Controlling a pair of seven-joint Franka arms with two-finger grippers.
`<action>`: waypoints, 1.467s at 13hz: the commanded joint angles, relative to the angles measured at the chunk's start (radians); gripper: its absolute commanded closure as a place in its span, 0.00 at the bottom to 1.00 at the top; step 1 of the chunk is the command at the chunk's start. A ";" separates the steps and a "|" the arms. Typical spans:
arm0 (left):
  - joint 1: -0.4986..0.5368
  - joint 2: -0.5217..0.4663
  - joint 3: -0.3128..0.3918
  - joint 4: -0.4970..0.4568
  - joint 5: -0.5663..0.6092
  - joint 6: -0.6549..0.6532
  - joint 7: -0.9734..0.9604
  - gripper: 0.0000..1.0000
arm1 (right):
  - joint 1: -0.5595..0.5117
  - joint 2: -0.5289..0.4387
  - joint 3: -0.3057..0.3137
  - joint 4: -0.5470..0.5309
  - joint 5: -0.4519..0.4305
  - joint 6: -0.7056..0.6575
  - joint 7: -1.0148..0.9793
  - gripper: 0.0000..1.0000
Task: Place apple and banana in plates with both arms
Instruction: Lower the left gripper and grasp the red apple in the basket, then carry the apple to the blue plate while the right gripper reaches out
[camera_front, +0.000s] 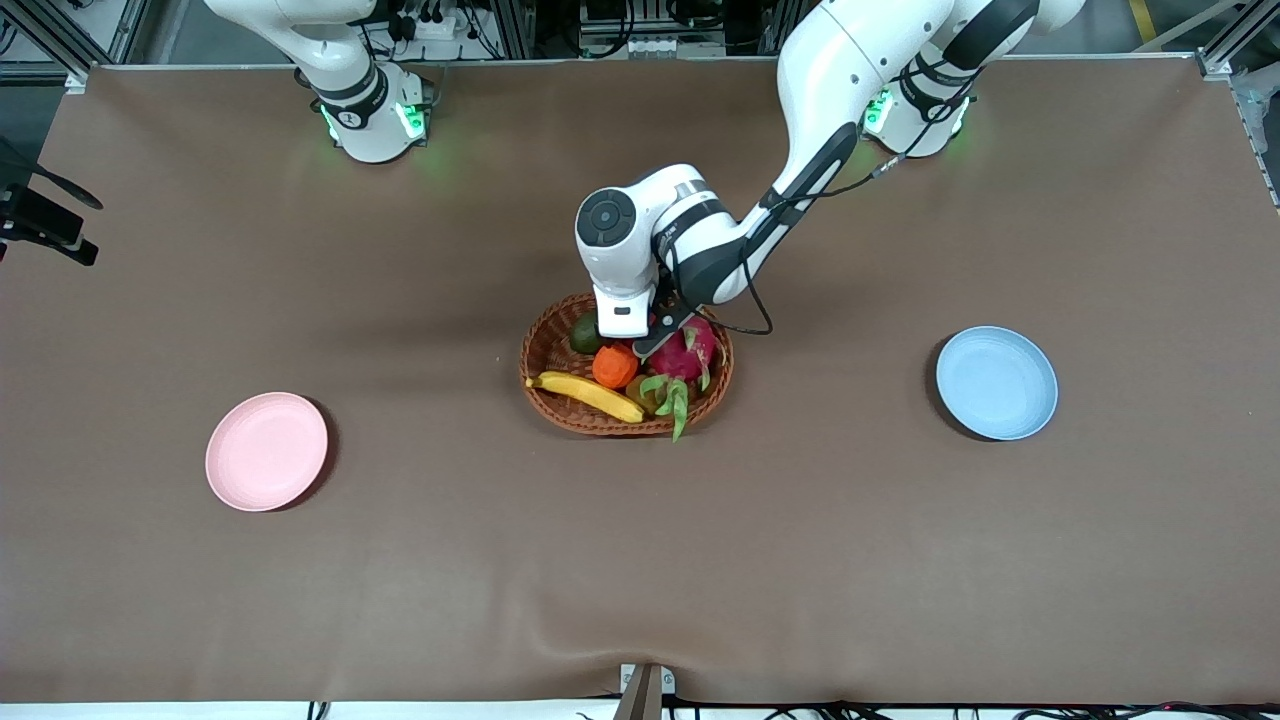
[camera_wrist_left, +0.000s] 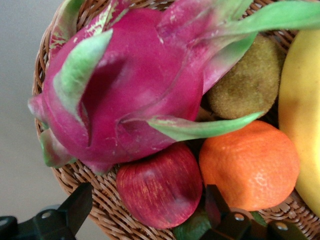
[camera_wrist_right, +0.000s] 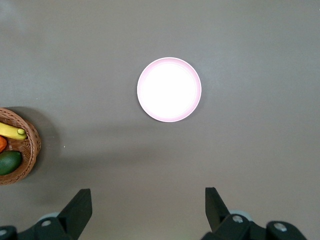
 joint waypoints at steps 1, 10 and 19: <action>-0.015 0.025 0.011 0.019 0.030 0.030 -0.031 0.00 | -0.004 0.007 0.000 0.016 -0.001 -0.014 0.005 0.00; -0.021 0.037 0.014 0.019 0.063 0.044 -0.031 1.00 | -0.004 0.007 0.002 0.016 -0.001 -0.013 0.005 0.00; -0.001 -0.153 -0.011 0.029 -0.012 -0.136 -0.012 1.00 | -0.004 0.007 0.002 0.016 -0.001 -0.013 0.005 0.00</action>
